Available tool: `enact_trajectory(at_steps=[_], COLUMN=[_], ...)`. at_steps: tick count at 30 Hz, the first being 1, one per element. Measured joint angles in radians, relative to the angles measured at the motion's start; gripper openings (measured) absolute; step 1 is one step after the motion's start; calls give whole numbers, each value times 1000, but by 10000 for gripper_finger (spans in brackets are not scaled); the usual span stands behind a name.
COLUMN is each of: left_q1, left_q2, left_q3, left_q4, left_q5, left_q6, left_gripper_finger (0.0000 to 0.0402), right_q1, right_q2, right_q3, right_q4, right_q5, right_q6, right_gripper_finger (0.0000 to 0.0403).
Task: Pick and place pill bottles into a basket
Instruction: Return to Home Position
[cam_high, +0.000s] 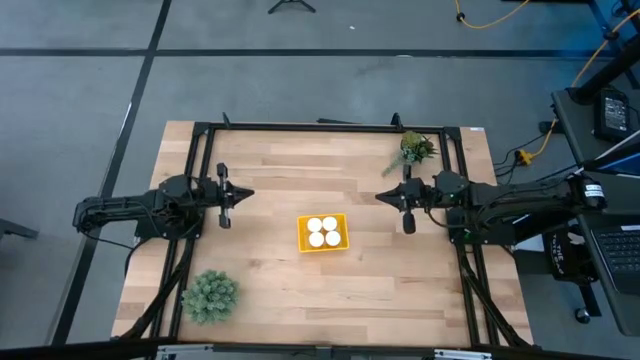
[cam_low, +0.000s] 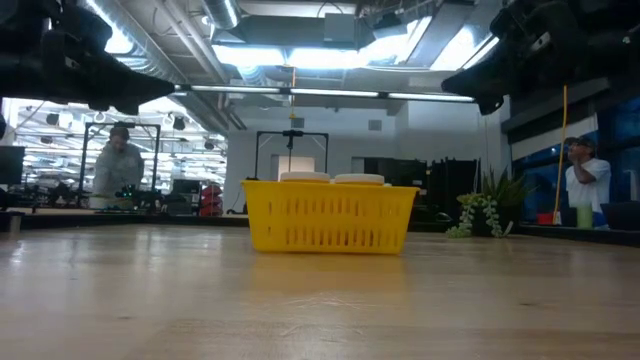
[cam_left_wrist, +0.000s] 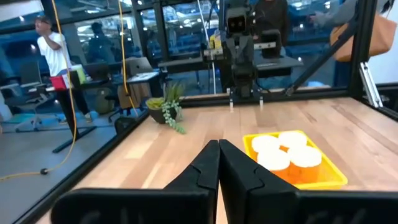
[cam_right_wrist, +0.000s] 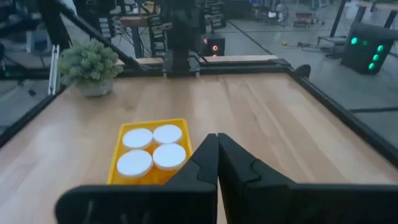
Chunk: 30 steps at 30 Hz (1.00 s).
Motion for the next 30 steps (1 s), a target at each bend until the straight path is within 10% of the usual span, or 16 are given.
enact_trajectory(at_steps=[18, 30], left_q1=[0, 0], left_q2=[1, 1], left_q3=[0, 0], left_q4=[-14, -14], left_q5=[-12, -11], left_q6=[-53, -103], left_gripper_finger=[3, 12], right_q1=[-48, -48], right_q2=[-486, -523], right_q3=[-258, -278], right_q4=[-69, -100], right_q5=[-25, -102], right_q6=[-16, 10], right_gripper_finger=[2, 2])
